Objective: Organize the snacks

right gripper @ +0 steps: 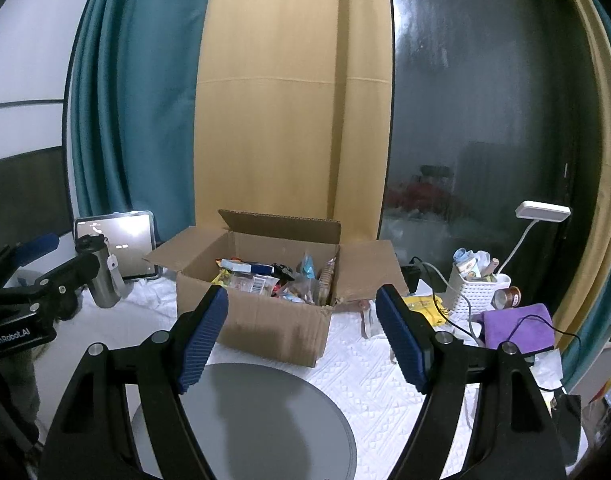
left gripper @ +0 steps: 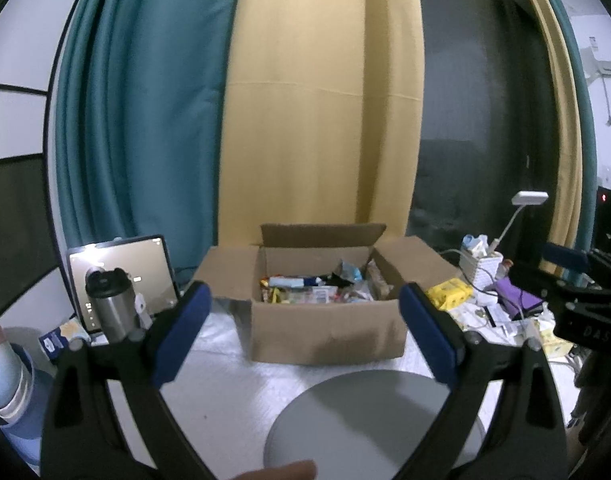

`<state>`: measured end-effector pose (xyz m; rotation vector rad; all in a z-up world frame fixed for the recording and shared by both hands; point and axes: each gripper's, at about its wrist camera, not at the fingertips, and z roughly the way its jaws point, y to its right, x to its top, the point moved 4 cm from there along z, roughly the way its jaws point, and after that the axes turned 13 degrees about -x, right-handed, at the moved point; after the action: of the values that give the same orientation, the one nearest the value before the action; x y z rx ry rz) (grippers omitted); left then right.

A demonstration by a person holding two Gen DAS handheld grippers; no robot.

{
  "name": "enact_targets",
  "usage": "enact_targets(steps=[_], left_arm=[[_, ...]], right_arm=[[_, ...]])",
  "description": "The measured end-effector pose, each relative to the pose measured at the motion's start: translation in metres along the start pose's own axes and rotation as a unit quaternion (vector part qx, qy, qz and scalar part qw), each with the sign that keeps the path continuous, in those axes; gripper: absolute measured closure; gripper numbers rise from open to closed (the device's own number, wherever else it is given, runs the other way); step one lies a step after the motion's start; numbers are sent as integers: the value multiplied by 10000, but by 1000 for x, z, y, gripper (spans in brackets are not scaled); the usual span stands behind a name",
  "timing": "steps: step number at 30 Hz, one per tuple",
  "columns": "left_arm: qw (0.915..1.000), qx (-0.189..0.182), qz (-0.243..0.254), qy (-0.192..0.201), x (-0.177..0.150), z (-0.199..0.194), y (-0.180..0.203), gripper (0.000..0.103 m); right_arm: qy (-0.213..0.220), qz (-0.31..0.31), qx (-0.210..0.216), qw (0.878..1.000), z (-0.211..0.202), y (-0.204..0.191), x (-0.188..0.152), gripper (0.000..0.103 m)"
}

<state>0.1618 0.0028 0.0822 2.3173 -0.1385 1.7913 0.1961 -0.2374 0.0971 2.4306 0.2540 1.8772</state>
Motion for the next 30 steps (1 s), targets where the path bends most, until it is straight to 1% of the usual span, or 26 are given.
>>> enact_targets(steps=[30], left_arm=[[10000, -4, -18, 44, 2, 4, -3, 7]], right_arm=[[-4, -18, 5, 10000, 6, 0, 2, 24]])
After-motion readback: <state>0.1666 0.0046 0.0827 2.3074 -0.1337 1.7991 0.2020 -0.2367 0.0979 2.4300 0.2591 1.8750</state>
